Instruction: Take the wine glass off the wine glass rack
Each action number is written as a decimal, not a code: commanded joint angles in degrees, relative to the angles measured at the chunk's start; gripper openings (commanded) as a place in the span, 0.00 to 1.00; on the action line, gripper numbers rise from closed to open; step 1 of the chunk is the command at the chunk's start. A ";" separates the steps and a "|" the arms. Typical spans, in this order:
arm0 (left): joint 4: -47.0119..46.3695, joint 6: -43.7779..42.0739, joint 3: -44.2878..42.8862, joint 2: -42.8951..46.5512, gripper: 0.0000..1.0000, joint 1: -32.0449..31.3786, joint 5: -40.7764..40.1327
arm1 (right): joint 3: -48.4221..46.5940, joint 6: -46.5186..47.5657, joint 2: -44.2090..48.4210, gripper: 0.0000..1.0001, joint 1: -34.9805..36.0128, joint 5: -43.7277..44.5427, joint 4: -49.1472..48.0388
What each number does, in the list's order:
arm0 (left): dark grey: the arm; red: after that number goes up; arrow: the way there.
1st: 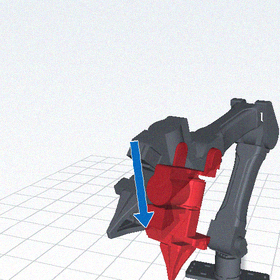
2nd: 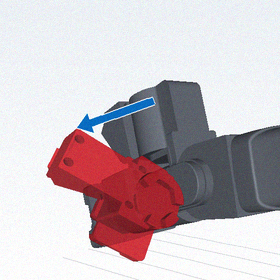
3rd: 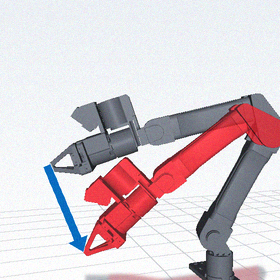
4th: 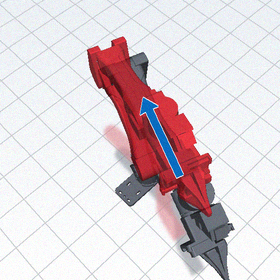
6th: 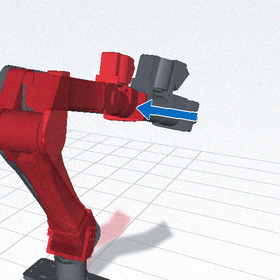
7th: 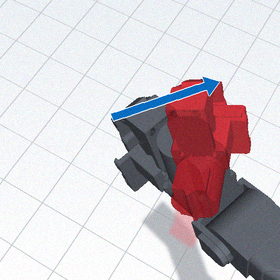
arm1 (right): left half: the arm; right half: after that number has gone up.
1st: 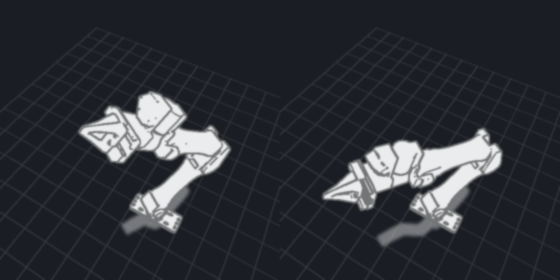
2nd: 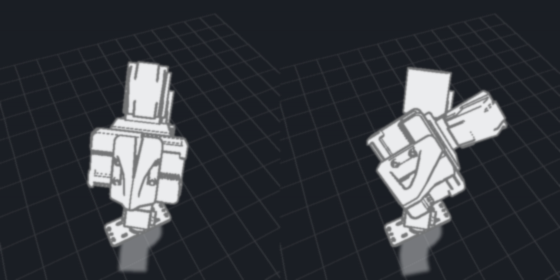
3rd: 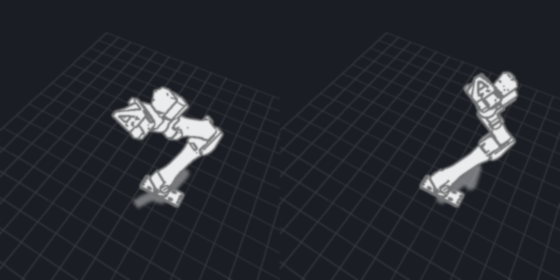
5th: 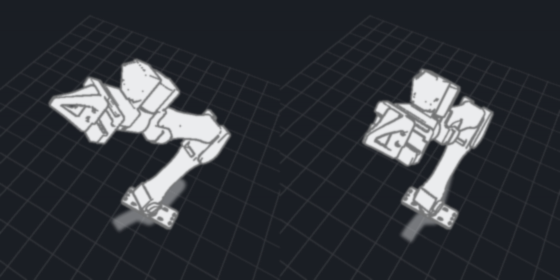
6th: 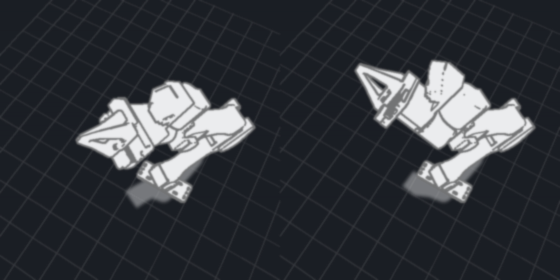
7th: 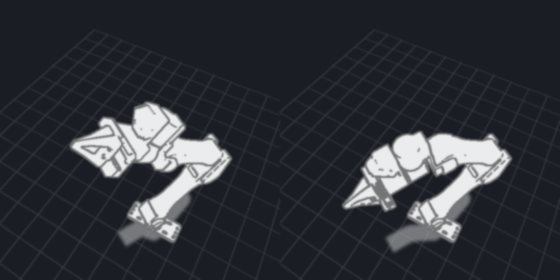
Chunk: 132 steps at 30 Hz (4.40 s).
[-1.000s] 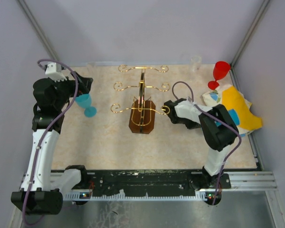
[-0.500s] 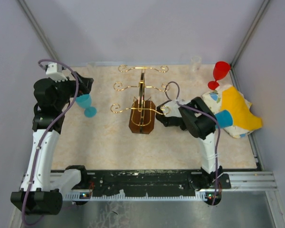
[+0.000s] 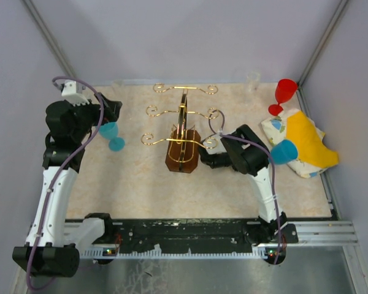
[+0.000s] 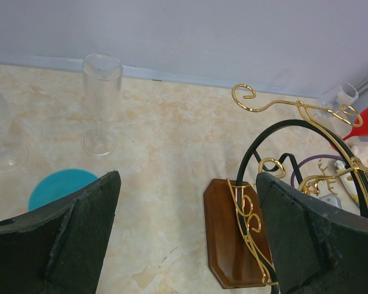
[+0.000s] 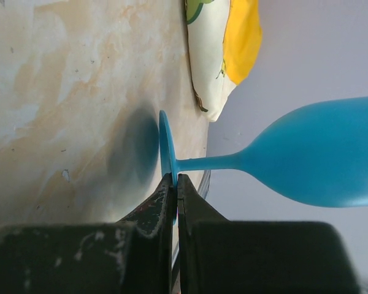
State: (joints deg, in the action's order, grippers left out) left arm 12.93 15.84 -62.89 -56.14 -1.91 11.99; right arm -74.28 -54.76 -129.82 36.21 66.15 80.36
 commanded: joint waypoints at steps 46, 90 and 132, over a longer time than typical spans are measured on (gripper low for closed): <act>-0.45 -1.09 0.49 1.29 0.97 -1.04 -1.17 | 13.20 12.27 16.95 0.48 12.39 -22.19 -19.42; 2.06 -0.87 -0.62 1.05 1.00 -1.09 -1.90 | 23.56 -4.95 51.95 0.77 35.03 -42.14 -7.64; 24.81 -3.13 -13.20 -5.71 1.00 -0.95 -8.17 | -27.22 31.73 45.36 0.99 -27.69 -74.45 -29.07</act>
State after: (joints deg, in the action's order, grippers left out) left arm 36.18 14.06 -74.46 -61.43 -2.66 3.79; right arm -98.37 -26.46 -82.83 8.95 -0.47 56.07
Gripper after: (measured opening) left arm 0.998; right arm 0.992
